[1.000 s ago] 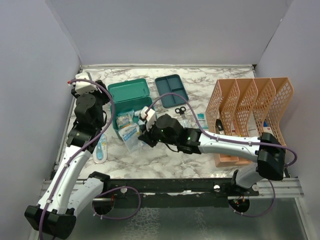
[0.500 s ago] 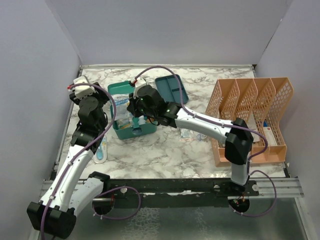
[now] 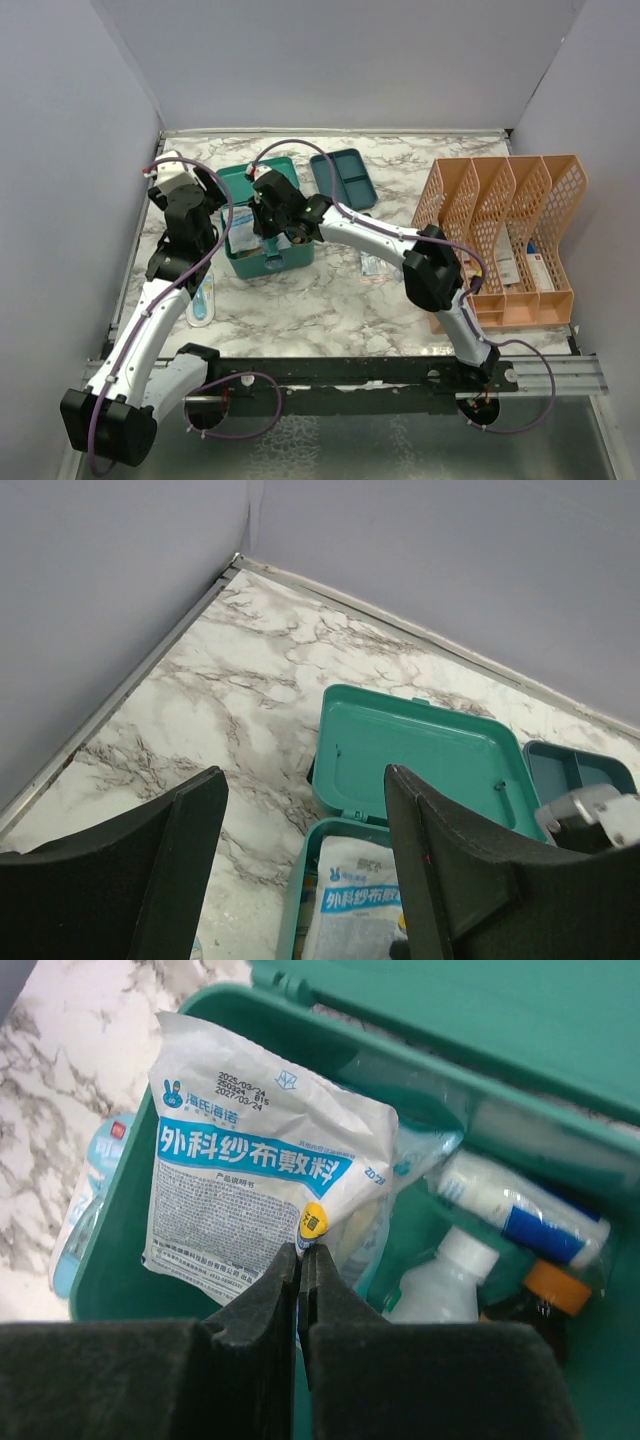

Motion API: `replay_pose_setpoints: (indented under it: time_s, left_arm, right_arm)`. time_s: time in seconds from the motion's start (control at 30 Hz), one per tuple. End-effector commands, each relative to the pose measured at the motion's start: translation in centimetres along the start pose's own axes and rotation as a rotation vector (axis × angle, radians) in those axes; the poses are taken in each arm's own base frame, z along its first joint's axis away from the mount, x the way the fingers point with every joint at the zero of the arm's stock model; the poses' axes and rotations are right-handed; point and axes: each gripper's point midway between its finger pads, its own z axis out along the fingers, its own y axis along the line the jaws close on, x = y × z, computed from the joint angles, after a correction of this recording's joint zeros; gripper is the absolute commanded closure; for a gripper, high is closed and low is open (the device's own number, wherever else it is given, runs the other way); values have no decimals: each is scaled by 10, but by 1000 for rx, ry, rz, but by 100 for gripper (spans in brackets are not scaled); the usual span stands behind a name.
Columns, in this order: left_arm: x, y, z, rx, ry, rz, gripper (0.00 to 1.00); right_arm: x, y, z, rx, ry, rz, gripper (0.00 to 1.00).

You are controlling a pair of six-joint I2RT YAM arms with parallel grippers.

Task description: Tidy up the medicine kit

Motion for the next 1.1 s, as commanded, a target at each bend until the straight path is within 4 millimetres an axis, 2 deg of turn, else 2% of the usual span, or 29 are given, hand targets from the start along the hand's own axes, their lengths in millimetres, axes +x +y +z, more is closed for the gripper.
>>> replay_pose_setpoints:
  time_s: [0.0,0.2,0.37,0.47,0.53,0.63,0.73,0.93,1.07]
  left_arm:
    - [-15,-6,-3,25,-8,-34,32]
    - [-9,-6,-1,27,17,-18,32]
    - [-5,-6,-1,31,28,-14,32]
    - [-5,-7,0,37,32,-13,32]
    - [-4,-8,0,41,38,-14,32]
    - [1,-11,1,55,55,-16,32]
    - [6,-15,3,68,73,-19,31]
    - [13,-17,3,87,95,-19,30]
    - [27,-28,2,156,138,2,30]
  right_arm:
    - [12,0,23,-28,82,22,99]
    - [19,-12,29,11,106,70,99]
    - [26,-7,33,-57,139,58,98]
    - [29,-5,34,-70,162,50,95]
    - [28,-8,32,-52,167,53,88]
    - [19,-9,22,-41,146,71,74]
    - [5,-8,9,-56,97,105,67]
    - [-28,-5,-13,-85,4,143,65]
    - [-50,-8,-33,-74,-81,165,63]
